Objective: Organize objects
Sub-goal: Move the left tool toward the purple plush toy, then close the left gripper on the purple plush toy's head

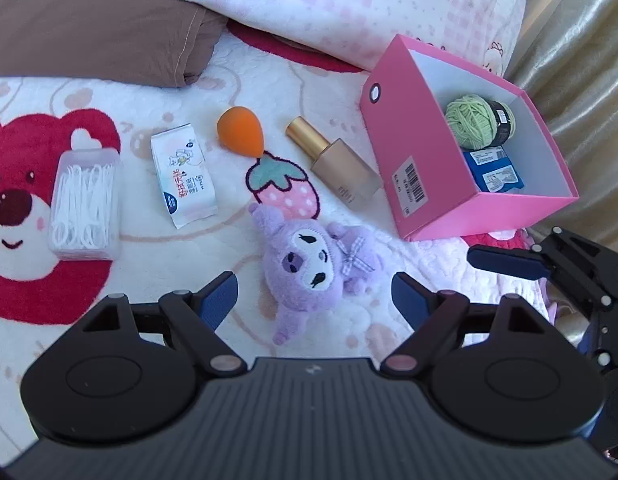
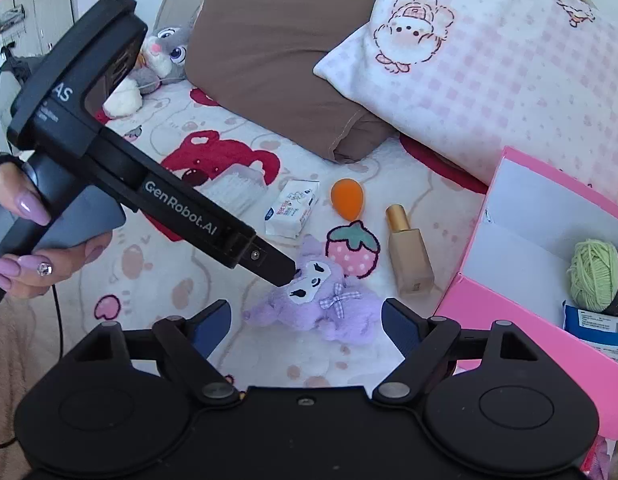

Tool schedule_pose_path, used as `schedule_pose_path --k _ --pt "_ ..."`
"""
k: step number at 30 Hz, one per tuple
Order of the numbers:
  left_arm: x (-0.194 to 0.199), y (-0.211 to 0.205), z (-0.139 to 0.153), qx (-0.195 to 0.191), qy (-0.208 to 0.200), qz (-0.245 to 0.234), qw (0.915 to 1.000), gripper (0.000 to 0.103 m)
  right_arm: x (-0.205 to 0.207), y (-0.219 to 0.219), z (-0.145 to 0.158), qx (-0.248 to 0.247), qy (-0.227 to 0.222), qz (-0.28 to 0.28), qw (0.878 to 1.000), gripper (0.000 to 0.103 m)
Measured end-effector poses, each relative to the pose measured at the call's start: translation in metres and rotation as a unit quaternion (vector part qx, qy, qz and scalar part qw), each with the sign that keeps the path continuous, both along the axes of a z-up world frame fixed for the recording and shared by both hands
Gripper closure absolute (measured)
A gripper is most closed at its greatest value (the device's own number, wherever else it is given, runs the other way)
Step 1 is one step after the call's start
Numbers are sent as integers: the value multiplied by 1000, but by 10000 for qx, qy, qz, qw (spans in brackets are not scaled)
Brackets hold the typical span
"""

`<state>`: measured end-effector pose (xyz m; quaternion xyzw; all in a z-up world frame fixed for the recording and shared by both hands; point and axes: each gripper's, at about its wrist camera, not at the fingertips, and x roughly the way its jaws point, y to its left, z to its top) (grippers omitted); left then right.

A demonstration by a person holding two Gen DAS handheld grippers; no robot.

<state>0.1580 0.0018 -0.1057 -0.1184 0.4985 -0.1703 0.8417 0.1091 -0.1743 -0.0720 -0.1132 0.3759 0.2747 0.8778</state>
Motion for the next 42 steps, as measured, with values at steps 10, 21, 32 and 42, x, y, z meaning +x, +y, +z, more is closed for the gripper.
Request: schedule_pose_path --k 10,21,32,42 --pt "9 0 -40 -120 15 72 9999 19 17 25 -44 -362 11 -72 9993 17" --pt "23 20 -67 -488 -175 321 9981 31 46 19 -76 -88 370 -630 9973 14" --pt "15 4 -67 -672 -456 158 9966 49 55 11 -91 606 815 -1002 9898 13" --pt "2 -3 -58 -678 -279 157 9972 55 44 16 -86 813 725 -1264 9860 10"
